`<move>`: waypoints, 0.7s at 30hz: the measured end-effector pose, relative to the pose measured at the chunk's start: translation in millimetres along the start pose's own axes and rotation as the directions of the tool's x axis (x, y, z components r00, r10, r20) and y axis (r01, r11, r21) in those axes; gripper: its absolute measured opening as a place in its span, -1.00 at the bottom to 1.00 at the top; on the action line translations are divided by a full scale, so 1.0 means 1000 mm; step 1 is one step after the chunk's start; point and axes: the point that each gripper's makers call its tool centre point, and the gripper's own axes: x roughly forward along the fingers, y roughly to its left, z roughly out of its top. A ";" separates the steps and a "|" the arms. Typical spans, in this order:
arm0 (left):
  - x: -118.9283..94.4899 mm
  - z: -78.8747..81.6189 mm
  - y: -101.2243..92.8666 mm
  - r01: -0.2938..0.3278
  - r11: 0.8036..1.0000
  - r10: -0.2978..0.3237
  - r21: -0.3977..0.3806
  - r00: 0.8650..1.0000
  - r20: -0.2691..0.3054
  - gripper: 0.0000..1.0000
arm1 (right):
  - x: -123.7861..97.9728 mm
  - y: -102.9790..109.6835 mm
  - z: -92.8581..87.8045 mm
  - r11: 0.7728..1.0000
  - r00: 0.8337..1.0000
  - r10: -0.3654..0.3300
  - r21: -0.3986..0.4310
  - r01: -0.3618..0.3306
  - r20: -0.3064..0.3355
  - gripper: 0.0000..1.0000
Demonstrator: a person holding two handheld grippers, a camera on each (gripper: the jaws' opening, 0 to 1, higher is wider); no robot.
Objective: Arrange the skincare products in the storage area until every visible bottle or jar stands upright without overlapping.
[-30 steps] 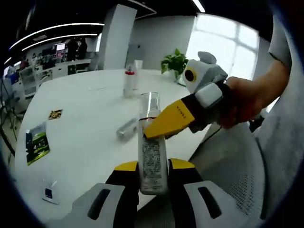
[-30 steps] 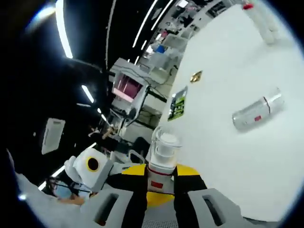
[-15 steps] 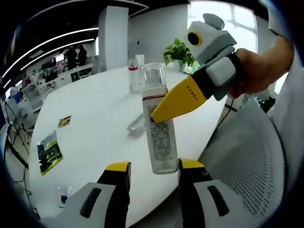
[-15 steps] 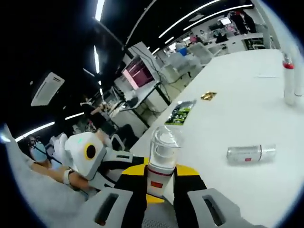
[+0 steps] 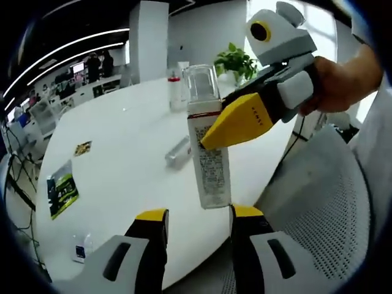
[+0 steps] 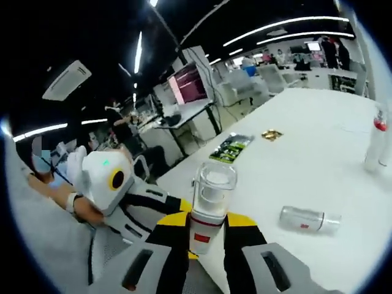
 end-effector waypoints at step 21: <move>0.002 -0.021 0.018 -0.078 0.996 0.082 0.038 0.990 -0.114 -0.59 | -0.033 -0.098 0.041 0.958 0.962 -0.237 -0.130 0.255 0.137 -0.70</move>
